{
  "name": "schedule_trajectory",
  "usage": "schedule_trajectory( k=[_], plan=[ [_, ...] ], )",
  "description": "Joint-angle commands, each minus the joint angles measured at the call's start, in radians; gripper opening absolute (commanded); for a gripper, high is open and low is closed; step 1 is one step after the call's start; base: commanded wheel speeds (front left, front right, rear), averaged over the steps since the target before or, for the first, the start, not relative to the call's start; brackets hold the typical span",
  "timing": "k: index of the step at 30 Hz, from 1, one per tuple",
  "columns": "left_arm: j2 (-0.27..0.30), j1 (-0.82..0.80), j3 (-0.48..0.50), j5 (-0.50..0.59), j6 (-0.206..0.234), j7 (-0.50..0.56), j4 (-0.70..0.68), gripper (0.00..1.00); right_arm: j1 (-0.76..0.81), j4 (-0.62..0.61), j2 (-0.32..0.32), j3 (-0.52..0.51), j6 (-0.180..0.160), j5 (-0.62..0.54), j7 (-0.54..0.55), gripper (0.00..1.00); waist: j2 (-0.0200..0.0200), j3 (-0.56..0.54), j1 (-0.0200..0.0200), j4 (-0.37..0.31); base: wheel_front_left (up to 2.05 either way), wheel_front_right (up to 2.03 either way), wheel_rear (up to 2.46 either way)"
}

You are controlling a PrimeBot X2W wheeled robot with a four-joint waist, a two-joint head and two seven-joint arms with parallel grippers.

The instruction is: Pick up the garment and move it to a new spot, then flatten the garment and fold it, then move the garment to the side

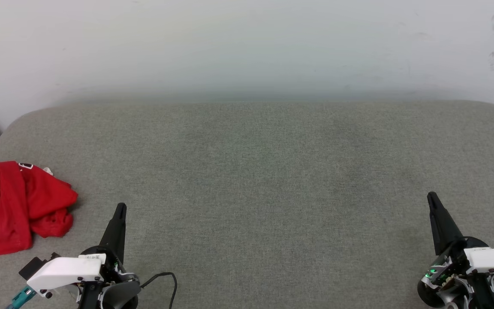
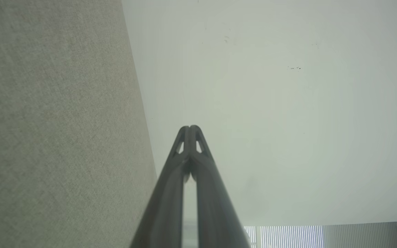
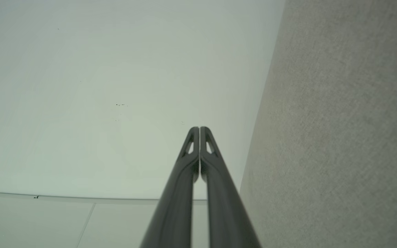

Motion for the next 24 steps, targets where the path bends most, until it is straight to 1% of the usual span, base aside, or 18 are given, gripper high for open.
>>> schedule_trajectory(
  k=[1,24],
  plan=[
    [-0.001,-0.008,0.001,0.001,-0.003,0.001,0.000,0.00,-0.014,0.001,0.004,0.000,0.000,-0.004,-0.001,0.00,0.0000,0.000,0.0000,0.000,0.00,0.00,0.00],
    [-0.001,-0.008,0.001,0.001,-0.003,0.001,0.000,0.00,-0.014,0.001,0.004,0.000,0.000,-0.004,-0.001,0.00,0.0000,0.000,0.0000,0.000,0.00,0.00,0.00]
  ],
)
